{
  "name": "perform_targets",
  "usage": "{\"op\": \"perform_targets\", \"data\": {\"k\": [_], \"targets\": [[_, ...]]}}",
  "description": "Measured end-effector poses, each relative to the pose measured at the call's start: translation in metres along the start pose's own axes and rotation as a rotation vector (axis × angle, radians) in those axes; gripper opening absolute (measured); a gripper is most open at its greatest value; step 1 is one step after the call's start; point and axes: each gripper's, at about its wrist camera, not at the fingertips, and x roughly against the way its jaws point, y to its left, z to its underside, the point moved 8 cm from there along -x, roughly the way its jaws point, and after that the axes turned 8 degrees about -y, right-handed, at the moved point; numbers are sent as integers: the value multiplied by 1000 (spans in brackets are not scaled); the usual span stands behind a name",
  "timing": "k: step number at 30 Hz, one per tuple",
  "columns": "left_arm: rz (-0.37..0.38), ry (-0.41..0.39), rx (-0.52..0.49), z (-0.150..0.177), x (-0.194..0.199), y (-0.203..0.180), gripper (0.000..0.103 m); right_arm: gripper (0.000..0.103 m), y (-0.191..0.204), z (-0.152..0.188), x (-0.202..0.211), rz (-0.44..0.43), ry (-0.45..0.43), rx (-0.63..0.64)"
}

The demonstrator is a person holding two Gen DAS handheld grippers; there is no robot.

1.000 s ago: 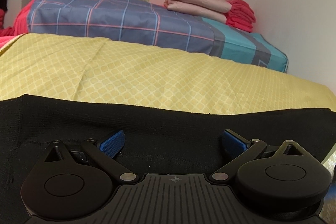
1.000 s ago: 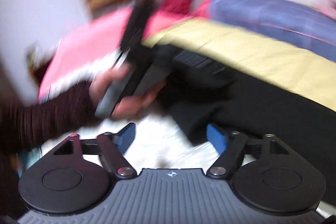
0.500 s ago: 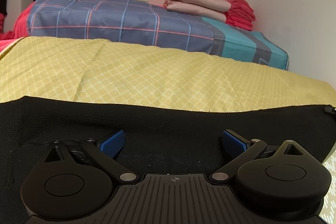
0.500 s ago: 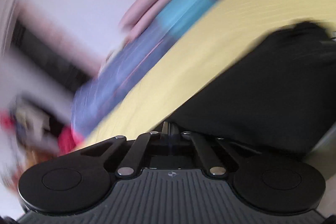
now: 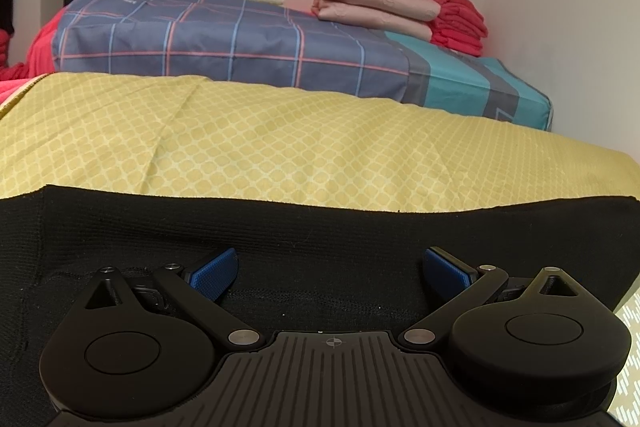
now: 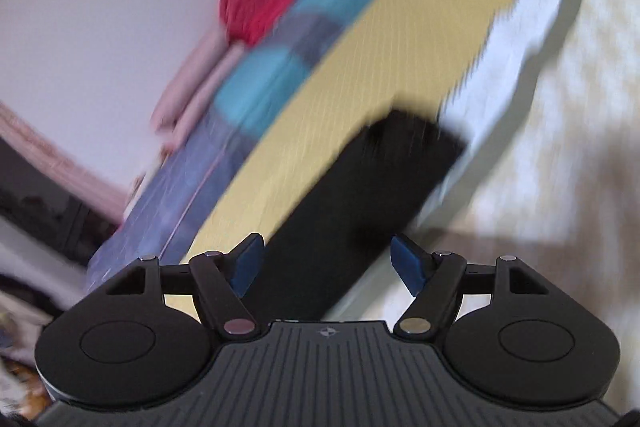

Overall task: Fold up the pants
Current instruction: 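Lay the cuff onto the folded pants and open the right tool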

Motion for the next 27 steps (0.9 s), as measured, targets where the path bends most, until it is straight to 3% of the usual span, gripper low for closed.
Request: {"op": "perform_targets", "data": {"k": [2, 4, 7, 11, 14, 17, 22, 27], "targets": [[-1, 0, -1, 0, 0, 0, 103, 75, 4, 16, -8, 4, 93, -17], [-1, 0, -3, 0, 0, 0, 103, 75, 19, 22, -27, 27, 122, 19], [0, -1, 0, 0, 0, 0, 103, 76, 30, 18, -43, 24, 92, 41], [0, -1, 2, 0, 0, 0, 103, 85, 45, 14, -59, 10, 46, 61], [-2, -1, -1, 0, 0, 0, 103, 82, 46, 9, -74, -18, -52, 119], [-1, -1, 1, 0, 0, 0, 103, 81, 37, 15, -67, -22, -107, 72], [-6, 0, -7, 1, 0, -1, 103, 81, 42, 30, -45, 68, -5, 91], [-7, 0, -7, 1, 0, -1, 103, 85, 35, 27, -27, 106, 111, -21]]}}
